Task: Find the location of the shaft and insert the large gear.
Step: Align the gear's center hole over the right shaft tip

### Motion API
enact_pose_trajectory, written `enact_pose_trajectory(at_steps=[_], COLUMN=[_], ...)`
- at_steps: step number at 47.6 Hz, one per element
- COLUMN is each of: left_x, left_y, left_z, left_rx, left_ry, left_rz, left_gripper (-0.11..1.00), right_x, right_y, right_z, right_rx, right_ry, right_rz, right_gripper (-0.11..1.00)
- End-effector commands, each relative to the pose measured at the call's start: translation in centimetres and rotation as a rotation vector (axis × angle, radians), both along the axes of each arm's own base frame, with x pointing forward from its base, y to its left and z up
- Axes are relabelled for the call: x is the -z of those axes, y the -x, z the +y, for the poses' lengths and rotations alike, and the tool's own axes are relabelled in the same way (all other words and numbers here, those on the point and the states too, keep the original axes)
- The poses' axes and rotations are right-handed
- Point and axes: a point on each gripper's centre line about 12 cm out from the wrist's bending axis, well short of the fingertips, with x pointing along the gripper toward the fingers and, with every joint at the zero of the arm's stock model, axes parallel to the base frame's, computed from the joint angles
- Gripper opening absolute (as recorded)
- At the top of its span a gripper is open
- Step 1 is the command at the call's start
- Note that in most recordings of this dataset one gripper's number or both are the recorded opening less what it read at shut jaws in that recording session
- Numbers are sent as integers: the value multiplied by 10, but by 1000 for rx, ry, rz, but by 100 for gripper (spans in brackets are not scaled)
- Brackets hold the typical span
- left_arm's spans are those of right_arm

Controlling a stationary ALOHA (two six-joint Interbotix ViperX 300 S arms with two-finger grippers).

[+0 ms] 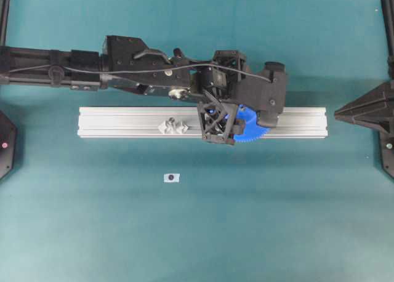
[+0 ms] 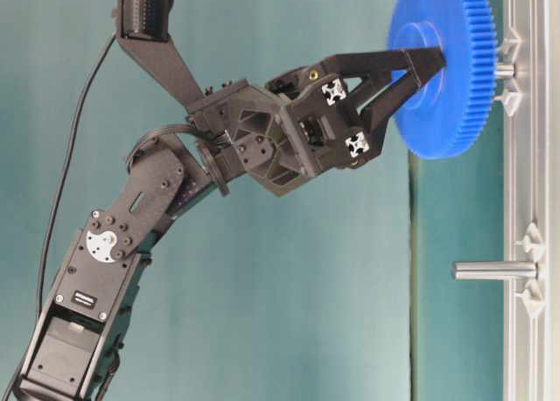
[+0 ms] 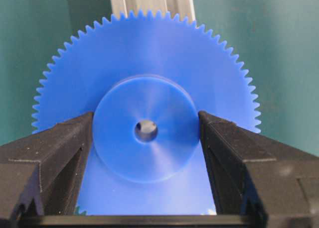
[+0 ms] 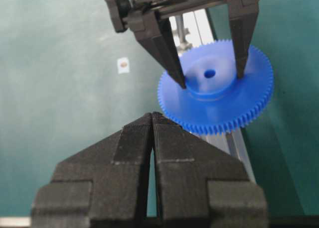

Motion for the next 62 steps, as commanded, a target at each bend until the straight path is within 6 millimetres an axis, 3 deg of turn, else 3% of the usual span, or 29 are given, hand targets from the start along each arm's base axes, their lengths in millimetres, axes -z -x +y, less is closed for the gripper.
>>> enact_pose_trajectory(at_steps=[1, 34, 62], left_x=[-21, -22, -18], left_y=[0, -15, -1], left_z=[10, 17, 25], left_rx=[-16, -6, -6], left_ry=[-9, -27, -29], left_rz=[-33, -15, 112], left_gripper=[71, 71, 71], right_x=[-3, -3, -3], right_y=[-1, -1, -1], right_z=[0, 0, 0], right_rx=[6, 6, 6], right_ry=[-10, -10, -10], right_rz=[-8, -6, -6], right_gripper=[5, 5, 5])
